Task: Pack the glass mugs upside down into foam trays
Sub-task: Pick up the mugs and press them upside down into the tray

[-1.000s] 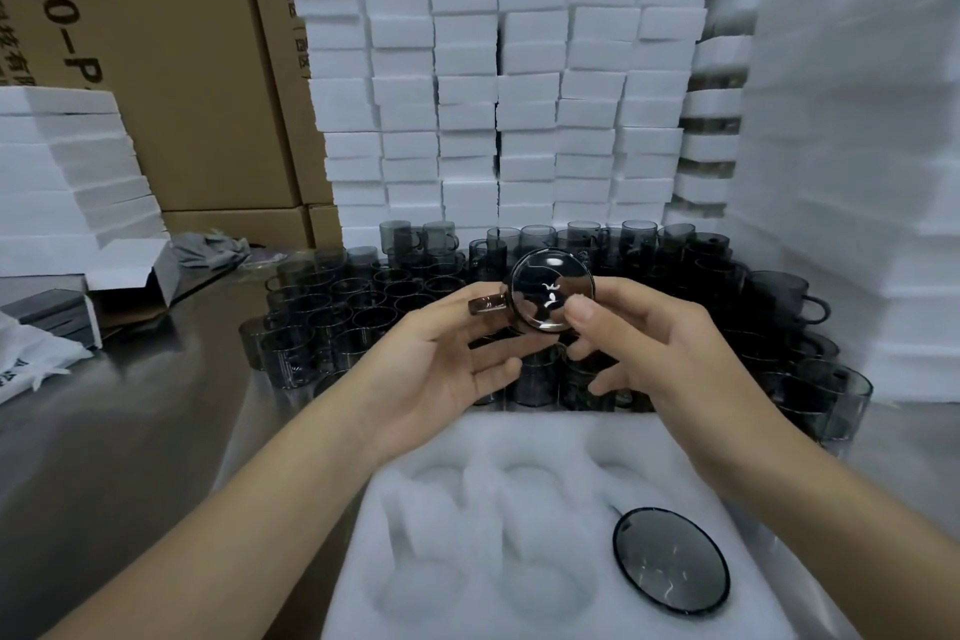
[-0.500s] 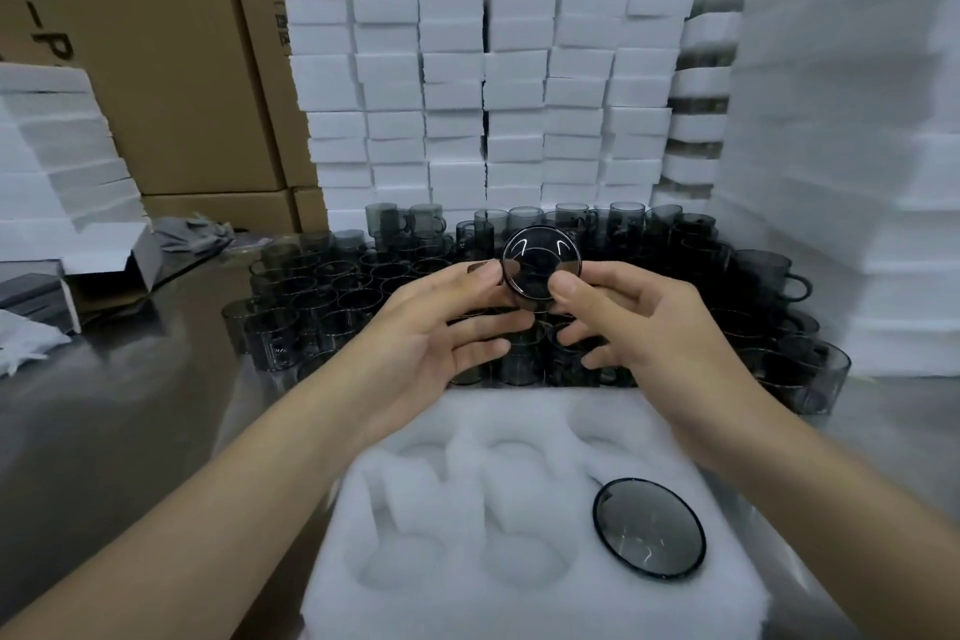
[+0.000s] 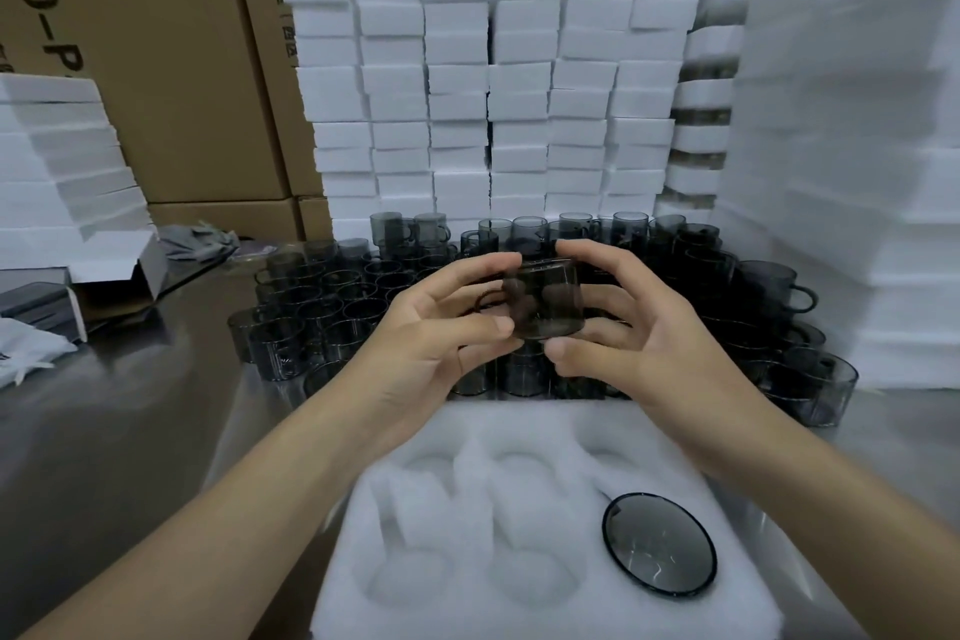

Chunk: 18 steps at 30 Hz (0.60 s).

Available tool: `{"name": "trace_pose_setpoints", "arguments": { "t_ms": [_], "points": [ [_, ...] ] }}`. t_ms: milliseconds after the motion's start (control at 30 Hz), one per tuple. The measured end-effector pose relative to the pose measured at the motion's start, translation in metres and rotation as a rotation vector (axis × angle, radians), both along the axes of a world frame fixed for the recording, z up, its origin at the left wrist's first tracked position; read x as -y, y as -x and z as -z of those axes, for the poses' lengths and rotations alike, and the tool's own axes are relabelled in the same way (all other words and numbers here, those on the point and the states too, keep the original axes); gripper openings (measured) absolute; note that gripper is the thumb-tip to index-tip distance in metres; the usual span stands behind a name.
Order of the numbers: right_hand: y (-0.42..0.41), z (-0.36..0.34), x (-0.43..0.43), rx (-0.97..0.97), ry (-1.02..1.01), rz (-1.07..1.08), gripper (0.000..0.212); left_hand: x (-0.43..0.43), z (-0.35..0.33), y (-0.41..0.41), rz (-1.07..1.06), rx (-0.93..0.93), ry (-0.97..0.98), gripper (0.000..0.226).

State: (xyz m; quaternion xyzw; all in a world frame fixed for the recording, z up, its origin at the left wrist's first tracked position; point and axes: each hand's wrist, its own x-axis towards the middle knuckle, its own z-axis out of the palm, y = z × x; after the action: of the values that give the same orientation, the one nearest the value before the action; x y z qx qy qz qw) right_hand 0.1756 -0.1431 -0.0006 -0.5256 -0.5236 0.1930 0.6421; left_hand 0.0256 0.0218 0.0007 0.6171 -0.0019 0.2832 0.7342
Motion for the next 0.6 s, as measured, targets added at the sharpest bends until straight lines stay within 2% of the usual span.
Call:
{"name": "trace_pose_setpoints", "arguments": {
  "t_ms": [167, 333, 400, 500, 600],
  "points": [
    [0.0013, 0.0025, -0.0019, -0.043, -0.081, -0.002, 0.056, -0.0008, 0.0, 0.0, -0.032, 0.054, 0.009, 0.059],
    [-0.0001, 0.0034, -0.0035, -0.103, -0.095, 0.016, 0.063, 0.0013, -0.0001, -0.0004, -0.054, 0.021, 0.013, 0.046],
    [-0.0016, 0.0038, -0.0036, -0.058, -0.096, 0.006, 0.068, 0.0021, -0.0003, 0.0002, -0.055, 0.017, -0.005, 0.047],
    [-0.0028, 0.0037, -0.0035, 0.054, -0.102, -0.004, 0.064, 0.0027, -0.0013, 0.0022, -0.017, 0.002, -0.049, 0.056],
    [-0.0047, 0.0036, -0.0028, 0.085, -0.12, 0.003, 0.062, 0.0049, -0.0016, 0.0034, 0.043, -0.002, -0.069, 0.056]
  ]
}}
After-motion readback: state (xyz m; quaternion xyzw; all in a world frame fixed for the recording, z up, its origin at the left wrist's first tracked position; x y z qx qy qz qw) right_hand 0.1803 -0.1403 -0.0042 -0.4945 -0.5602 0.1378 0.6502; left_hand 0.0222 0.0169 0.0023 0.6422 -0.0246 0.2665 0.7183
